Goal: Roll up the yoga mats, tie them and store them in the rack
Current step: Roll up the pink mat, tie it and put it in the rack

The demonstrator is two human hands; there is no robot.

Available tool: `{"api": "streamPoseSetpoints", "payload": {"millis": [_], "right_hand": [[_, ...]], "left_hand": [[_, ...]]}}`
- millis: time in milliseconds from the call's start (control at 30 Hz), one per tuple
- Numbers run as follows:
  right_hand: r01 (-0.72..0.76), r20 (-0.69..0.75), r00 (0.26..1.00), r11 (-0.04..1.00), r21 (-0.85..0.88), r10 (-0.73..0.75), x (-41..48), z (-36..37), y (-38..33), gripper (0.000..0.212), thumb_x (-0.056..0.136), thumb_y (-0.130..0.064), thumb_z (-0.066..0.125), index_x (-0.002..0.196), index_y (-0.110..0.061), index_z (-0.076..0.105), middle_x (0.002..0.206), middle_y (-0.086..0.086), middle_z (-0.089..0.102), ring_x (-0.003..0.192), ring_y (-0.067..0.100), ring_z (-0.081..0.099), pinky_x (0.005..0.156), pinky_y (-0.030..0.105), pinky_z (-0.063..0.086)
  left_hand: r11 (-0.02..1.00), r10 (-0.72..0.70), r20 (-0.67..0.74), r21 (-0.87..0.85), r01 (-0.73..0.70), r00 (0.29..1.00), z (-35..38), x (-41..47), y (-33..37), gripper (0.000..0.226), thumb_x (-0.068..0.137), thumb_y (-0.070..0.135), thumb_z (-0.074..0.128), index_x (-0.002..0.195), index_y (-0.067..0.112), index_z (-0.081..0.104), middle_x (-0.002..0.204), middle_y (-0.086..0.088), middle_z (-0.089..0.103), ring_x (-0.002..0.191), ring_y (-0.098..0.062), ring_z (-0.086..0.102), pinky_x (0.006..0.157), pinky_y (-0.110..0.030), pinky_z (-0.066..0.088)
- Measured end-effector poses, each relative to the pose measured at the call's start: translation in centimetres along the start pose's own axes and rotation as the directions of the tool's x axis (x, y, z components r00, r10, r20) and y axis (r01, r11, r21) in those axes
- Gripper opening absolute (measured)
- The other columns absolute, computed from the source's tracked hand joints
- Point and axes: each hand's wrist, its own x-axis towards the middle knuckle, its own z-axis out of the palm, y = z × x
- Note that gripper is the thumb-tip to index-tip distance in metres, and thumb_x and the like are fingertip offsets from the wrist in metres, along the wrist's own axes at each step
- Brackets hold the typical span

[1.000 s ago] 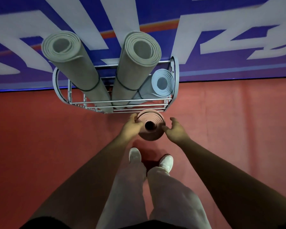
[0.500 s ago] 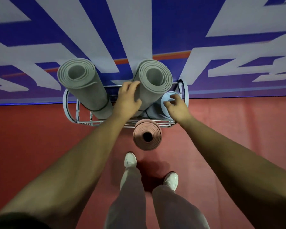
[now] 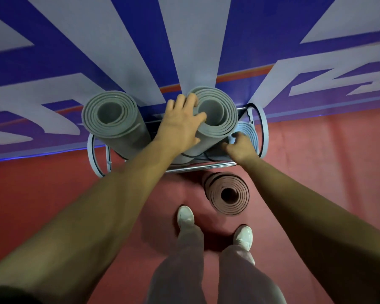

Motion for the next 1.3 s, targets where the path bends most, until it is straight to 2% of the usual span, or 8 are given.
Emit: {"api": "streamPoseSetpoints", "payload": {"millis": [133,367,467,567,700,900,1067,1300], "right_hand": [[-0.111,0.067,0.987,0.924,-0.366,0.146,1.0,0.6,1.3,0.072,0.089,-0.03,0.068,0.144,0.0,0.033,0.144,0.022,0.043,0.125,0.039,0.05,0.1,0.044,0.044],[-0.227,-0.076,0.974,0.9,-0.371,0.214,4.5,3.1,4.0,0.087,0.085,-0.032,0.075,0.15,-0.005,0.023,0.141,0.019,0.05,0.131,0.041,0.045,0.104,0.047,0.041],[-0.11,-0.09,0.993,0.836,-0.538,0.072,4.8,3.5,4.6,0.044,0.091,-0.025,0.061,0.131,-0.007,0.054,0.129,0.017,0.059,0.121,0.038,0.054,0.095,0.042,0.047],[0.107,-0.076,0.981,0.828,-0.55,-0.178,3.7,4.3,4.3,0.036,0.079,-0.027,0.074,0.106,-0.004,0.066,0.107,0.015,0.064,0.102,0.037,0.06,0.08,0.042,0.052],[0.339,-0.024,0.866,0.622,-0.706,-0.499,2.3,4.8,3.3,0.022,0.072,-0.01,0.069,0.093,-0.004,0.068,0.094,0.011,0.062,0.092,0.036,0.056,0.071,0.04,0.042],[0.335,-0.019,0.857,0.586,-0.738,-0.515,2.4,3.9,4.3,0.019,0.069,0.0,0.063,0.086,-0.005,0.072,0.09,0.009,0.065,0.092,0.034,0.053,0.075,0.04,0.039],[0.324,-0.079,0.835,0.604,-0.728,-0.544,2.7,3.6,5.3,0.015,0.069,-0.006,0.07,0.083,-0.007,0.073,0.086,0.005,0.065,0.087,0.032,0.053,0.071,0.036,0.034],[0.417,-0.026,0.81,0.606,-0.678,-0.586,2.9,5.0,5.3,0.022,0.069,-0.01,0.072,0.09,-0.005,0.073,0.087,0.007,0.065,0.085,0.033,0.054,0.072,0.039,0.04]], "left_hand": [[0.997,0.07,-0.032,0.035,-0.069,0.997,0.3,-2.0,-1.8,0.05,0.057,0.036,0.077,0.098,0.013,0.063,0.135,-0.007,0.049,0.131,-0.032,0.039,0.097,-0.048,0.033],[0.998,-0.013,0.014,0.056,0.013,1.0,2.3,-4.6,-2.9,0.063,0.063,0.039,0.078,0.12,0.021,0.058,0.114,-0.012,0.06,0.142,-0.032,0.03,0.107,-0.059,0.022],[0.998,0.021,-0.033,0.055,-0.019,0.999,2.9,-4.6,-3.1,0.056,0.061,0.045,0.083,0.105,0.015,0.066,0.107,-0.006,0.063,0.136,-0.026,0.041,0.108,-0.055,0.023],[1.0,-0.002,-0.101,0.016,0.003,0.995,3.2,-4.8,-2.9,0.042,0.06,0.035,0.083,0.093,0.015,0.065,0.095,0.0,0.059,0.106,-0.021,0.056,0.101,-0.047,0.025],[0.99,-0.139,-0.193,-0.053,0.132,0.971,3.9,-6.6,-3.2,0.038,0.058,0.025,0.082,0.087,0.016,0.06,0.087,0.002,0.051,0.089,-0.022,0.052,0.08,-0.039,0.026],[0.969,-0.242,-0.157,-0.085,0.231,0.958,5.6,-8.9,-1.9,0.044,0.063,0.029,0.085,0.095,0.014,0.06,0.091,-0.003,0.052,0.088,-0.028,0.05,0.071,-0.038,0.025],[0.979,-0.2,-0.05,-0.037,0.198,0.979,8.8,-11.0,-1.1,0.044,0.054,0.007,0.083,0.09,0.016,0.059,0.088,-0.002,0.049,0.085,-0.025,0.047,0.07,-0.037,0.029],[0.962,-0.264,0.035,-0.06,0.266,0.964,12.1,-9.7,-0.8,0.044,0.06,0.021,0.087,0.097,0.013,0.064,0.091,-0.005,0.054,0.09,-0.028,0.051,0.072,-0.041,0.033]]}}
